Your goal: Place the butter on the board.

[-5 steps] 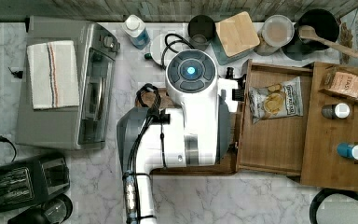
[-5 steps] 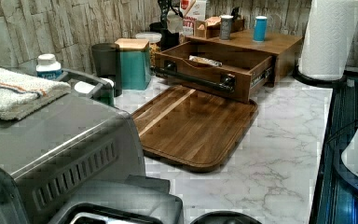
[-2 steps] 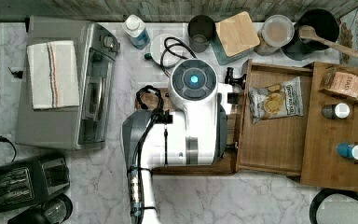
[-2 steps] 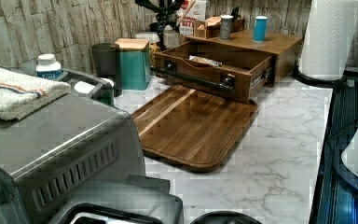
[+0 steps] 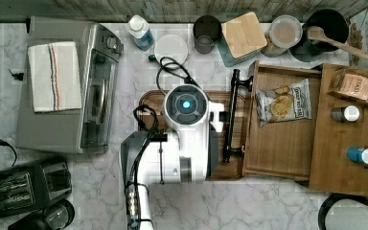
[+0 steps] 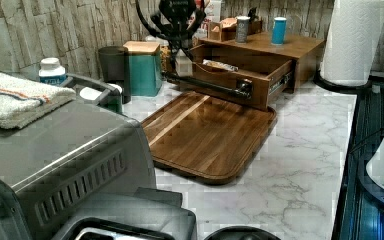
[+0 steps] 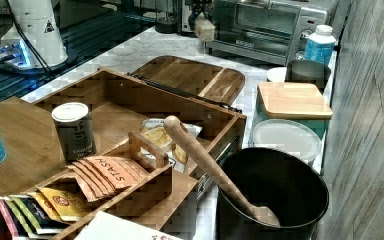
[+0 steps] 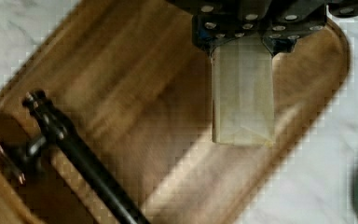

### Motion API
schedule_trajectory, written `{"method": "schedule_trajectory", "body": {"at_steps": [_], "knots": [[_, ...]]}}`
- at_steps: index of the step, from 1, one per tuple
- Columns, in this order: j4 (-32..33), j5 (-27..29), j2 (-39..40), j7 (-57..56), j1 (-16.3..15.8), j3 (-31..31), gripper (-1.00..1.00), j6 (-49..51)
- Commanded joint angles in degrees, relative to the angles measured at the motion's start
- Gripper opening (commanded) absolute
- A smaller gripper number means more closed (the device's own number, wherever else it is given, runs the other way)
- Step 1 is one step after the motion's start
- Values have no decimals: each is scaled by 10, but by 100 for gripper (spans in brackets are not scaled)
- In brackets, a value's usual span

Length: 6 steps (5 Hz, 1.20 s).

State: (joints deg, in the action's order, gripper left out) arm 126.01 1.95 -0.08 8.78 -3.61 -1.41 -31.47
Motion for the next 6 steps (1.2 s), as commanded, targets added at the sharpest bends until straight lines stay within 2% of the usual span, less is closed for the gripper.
{"method": "schedule_trajectory", "body": {"at_steps": [1,2,4,6], "knots": [[113,-6,-77,56,-46,-58,-100,-81],[138,-4,-72,43,-48,-53,-100,-103],[184,-41,-60,141,-52,-89,-100,-208],[185,-17,-23,180,-59,-97,-100,-244]]}}
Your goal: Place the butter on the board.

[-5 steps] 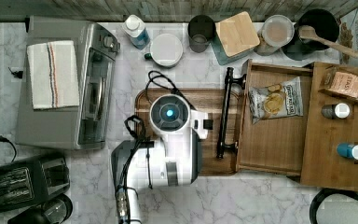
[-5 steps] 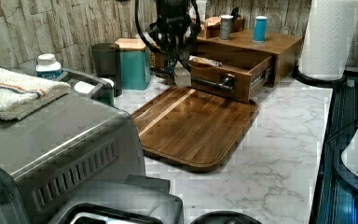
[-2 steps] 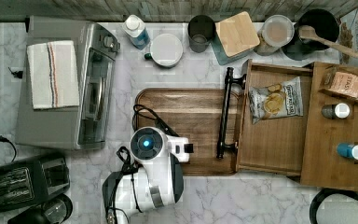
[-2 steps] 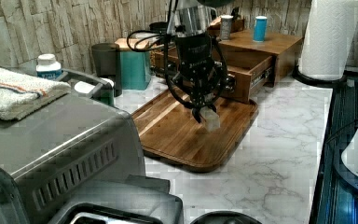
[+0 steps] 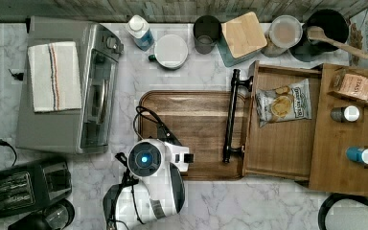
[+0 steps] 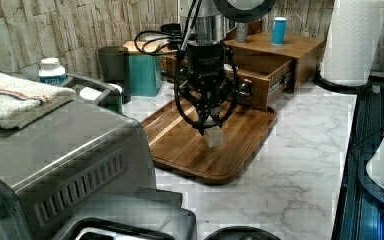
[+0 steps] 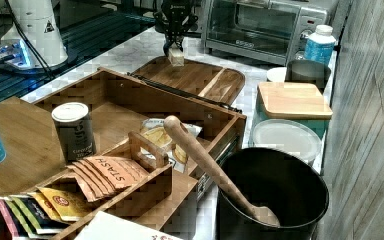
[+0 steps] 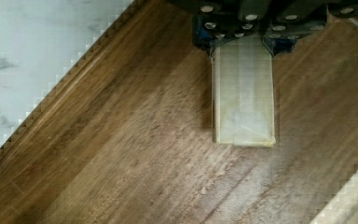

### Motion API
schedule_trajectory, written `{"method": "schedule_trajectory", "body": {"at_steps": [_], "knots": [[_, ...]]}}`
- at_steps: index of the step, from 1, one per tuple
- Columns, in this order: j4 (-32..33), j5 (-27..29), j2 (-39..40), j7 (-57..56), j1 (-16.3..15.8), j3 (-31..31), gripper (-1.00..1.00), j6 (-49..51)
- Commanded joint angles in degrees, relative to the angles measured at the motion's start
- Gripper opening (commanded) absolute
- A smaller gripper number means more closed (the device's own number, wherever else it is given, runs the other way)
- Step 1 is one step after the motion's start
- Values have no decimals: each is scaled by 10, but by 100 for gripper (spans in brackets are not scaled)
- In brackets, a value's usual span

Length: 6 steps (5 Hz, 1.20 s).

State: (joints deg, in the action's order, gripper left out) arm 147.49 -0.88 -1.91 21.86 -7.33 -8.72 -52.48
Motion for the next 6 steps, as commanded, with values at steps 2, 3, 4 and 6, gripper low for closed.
{"method": "schedule_trajectory", "body": {"at_steps": [2,3,4,6], "knots": [[-22,32,26,8,-18,-20,-100,-36],[-28,17,41,18,-18,-16,-100,-33],[-36,37,44,3,-14,-11,-100,-22],[-46,49,35,-11,-6,-9,100,4]]}}
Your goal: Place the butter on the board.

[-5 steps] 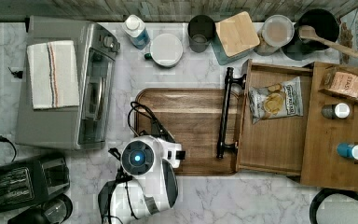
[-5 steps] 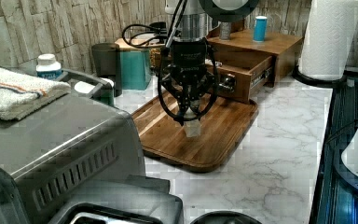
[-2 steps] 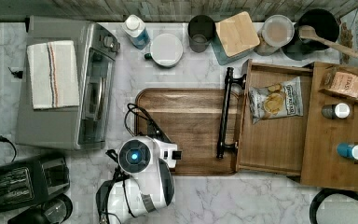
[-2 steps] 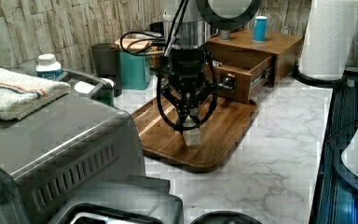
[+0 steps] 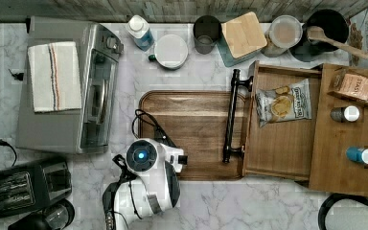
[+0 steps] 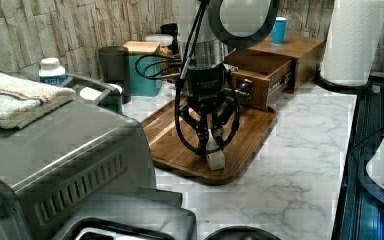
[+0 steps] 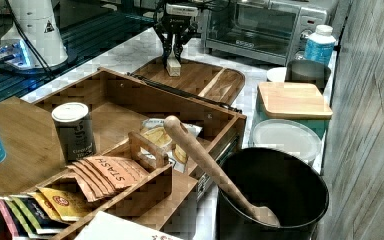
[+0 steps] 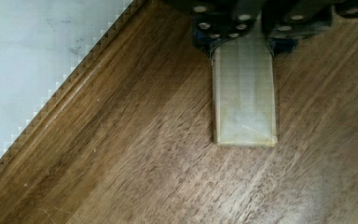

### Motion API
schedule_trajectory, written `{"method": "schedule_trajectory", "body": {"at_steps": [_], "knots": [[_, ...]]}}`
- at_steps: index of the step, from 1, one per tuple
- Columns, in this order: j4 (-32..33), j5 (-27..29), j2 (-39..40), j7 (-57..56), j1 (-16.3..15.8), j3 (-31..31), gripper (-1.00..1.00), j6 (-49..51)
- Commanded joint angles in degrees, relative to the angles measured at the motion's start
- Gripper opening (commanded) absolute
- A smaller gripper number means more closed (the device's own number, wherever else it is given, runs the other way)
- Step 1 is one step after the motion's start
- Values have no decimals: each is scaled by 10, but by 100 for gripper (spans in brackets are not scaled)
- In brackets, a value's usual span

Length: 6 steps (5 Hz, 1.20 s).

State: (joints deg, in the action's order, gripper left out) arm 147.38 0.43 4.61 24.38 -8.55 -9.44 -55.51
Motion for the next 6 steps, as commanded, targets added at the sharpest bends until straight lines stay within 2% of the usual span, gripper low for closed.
{"method": "schedule_trajectory", "body": {"at_steps": [1,2,6], "knots": [[-44,28,-38,-34,8,4,100,35],[-29,-5,-48,-25,9,8,100,-3],[-29,-5,-48,-25,8,10,100,-4]]}}
